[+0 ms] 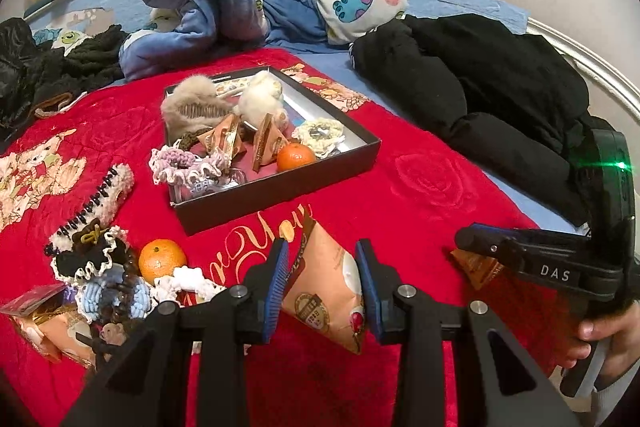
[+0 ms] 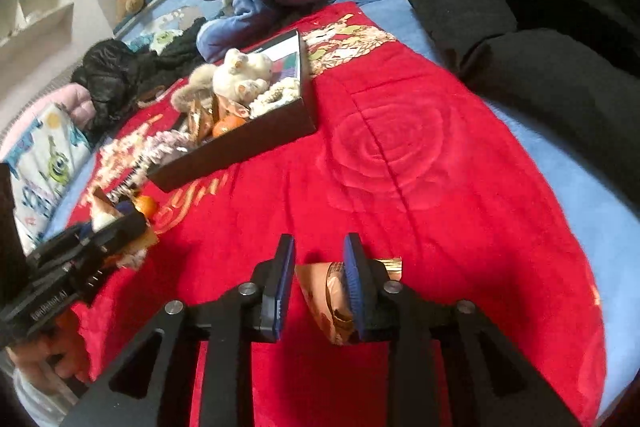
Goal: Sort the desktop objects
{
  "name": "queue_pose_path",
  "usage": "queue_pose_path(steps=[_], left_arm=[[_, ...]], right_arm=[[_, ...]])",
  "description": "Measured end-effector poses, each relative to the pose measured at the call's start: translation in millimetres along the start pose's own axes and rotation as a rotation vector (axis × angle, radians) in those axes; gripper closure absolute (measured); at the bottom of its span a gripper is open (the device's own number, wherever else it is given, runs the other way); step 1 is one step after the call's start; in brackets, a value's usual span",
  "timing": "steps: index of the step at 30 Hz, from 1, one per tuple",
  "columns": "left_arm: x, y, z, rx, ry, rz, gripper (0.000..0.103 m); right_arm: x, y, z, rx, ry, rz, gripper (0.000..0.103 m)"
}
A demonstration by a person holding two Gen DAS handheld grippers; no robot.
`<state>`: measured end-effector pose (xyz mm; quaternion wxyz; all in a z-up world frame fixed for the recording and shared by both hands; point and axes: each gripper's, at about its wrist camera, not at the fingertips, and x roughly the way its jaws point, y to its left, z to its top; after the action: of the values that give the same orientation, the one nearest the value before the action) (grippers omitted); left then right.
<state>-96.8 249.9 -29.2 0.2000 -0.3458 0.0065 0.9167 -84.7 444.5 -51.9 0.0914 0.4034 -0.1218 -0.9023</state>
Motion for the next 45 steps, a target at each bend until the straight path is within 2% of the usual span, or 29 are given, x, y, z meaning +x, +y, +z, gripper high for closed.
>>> queue_pose_path(steps=[2, 5, 10, 18, 22, 28, 32, 45], left_arm=[[-0.6, -0.8, -0.1, 0.005, -0.001, 0.000, 0.067], [-1.2, -1.8, 0.7, 0.010, -0.003, -0.003, 0.067], [-0.1, -3.2, 0.7, 0.019, -0.001, 0.000, 0.067], [-0.2, -2.5, 0.7, 0.016, -0.002, -0.003, 0.067], [-1.1, -1.1, 0.7, 0.012, -0.007, -0.007, 0.067], [-3.1, 0.4, 0.9, 0.006, -0.016, -0.007, 0.067], [-4.2, 2.3, 1.7, -0.002, -0.022, -0.004, 0.067], [-9.9, 10.7, 1.4, -0.032, -0.033, 0.003, 0.067]], right_arm=[[0.9, -2.4, -2.2, 0.004, 0.015, -0.031, 0.074], [2.7, -9.9, -5.4, 0.026, 0.028, -0.024, 0.070], [5.9, -8.1, -10.2, -0.002, 0.037, -0.050, 0.070], [8.8, 6.4, -17.4, -0.072, 0.023, -0.181, 0.072], [6.4, 12.2, -17.1, -0.076, 0.013, -0.209, 0.074], [-6.9, 19.2, -11.6, -0.059, -0.025, -0.167, 0.074], [-15.1, 25.5, -4.4, -0.030, -0.057, -0.106, 0.074], [-10.6, 67.8, 13.6, -0.019, -0.088, -0.016, 0.074]])
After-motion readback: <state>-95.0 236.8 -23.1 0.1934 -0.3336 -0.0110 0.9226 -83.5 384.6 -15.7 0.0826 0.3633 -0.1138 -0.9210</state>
